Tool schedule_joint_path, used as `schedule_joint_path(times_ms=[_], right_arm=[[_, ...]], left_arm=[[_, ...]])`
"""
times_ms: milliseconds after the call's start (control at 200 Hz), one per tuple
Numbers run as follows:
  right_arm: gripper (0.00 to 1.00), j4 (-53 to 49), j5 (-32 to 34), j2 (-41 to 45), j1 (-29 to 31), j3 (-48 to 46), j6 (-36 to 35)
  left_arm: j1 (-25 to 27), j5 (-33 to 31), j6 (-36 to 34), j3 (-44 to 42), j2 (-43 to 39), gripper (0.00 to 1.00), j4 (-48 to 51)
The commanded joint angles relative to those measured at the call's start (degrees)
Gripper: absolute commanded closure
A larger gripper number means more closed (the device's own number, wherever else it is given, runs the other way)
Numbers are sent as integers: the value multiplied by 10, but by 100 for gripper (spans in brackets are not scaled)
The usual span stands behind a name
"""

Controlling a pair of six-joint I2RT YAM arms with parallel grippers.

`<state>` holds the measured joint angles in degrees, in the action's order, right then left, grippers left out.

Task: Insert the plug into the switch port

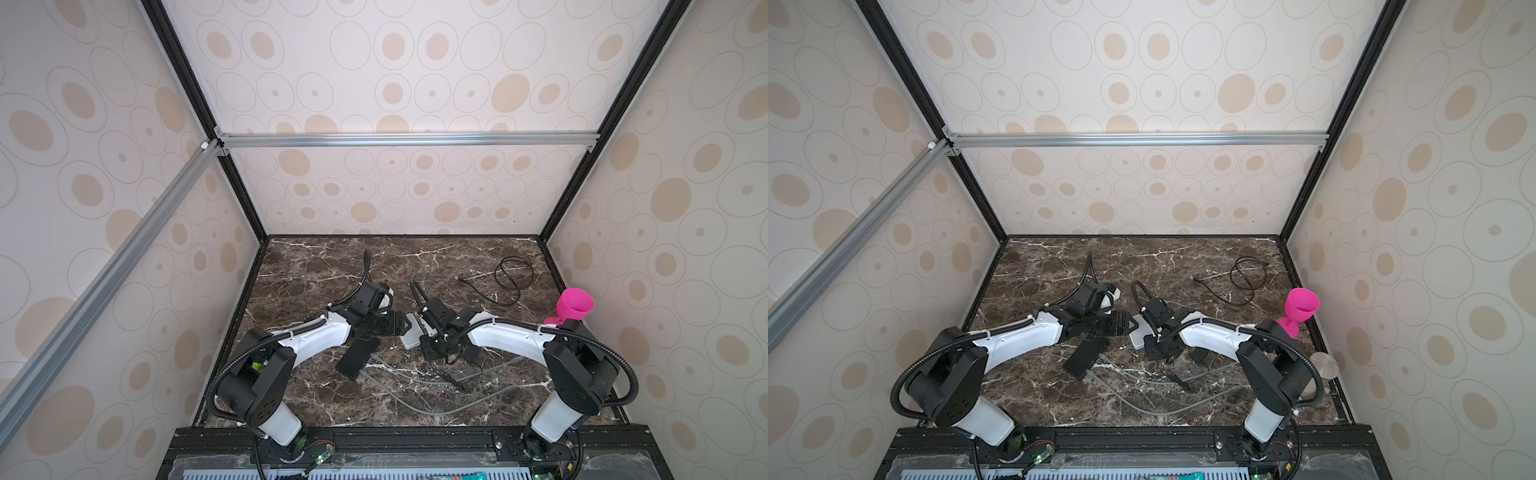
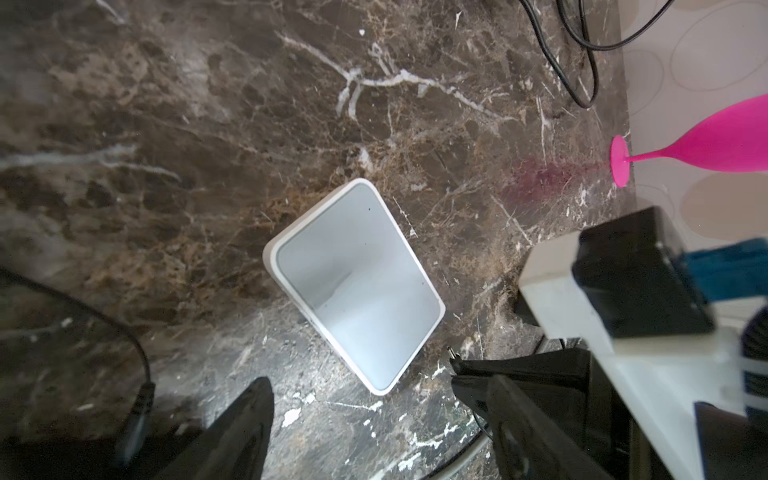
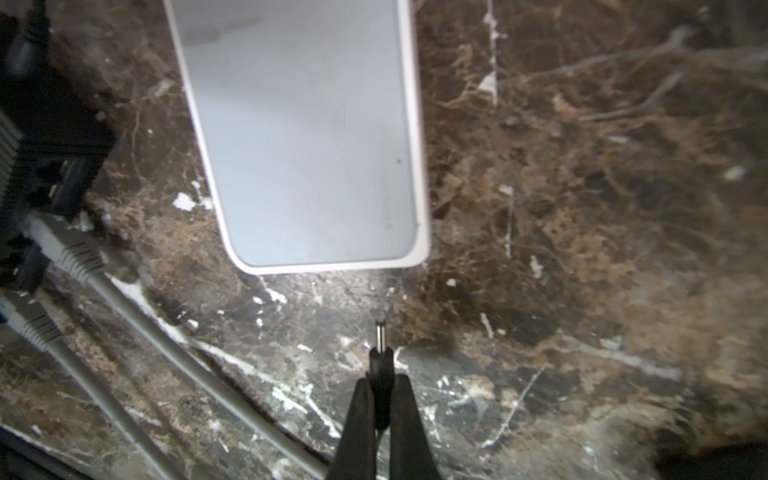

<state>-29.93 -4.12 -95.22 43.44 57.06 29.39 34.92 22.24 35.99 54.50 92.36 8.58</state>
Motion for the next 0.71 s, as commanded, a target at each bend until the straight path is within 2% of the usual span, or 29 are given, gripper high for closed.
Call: schedule_joint_path(times_ms=[0,75,155,240,305,495,700], right_arm=[[100,-32,15,25,-6,-9,-63],[100,-35,-13,33,-6,-7,-128],[100,-16,-102,47,-6,-22,-205],[100,-15,-176,50,-11,-24,-231],[100,-11,-208,48,-14,-25,-231],[100,-17,-212,32,-21,-19,-213],[100,-49,-185,2,-50,-18,-217]], left_arm=[[-2,-23,-60,53,34,26,56],[-5,-47,-84,90,67,31,84],[-13,-52,-101,125,104,35,103],[-22,-35,-107,151,141,37,103],[-27,-15,-108,164,162,37,95],[-28,43,-96,168,193,39,58],[-28,84,-77,115,164,39,26]])
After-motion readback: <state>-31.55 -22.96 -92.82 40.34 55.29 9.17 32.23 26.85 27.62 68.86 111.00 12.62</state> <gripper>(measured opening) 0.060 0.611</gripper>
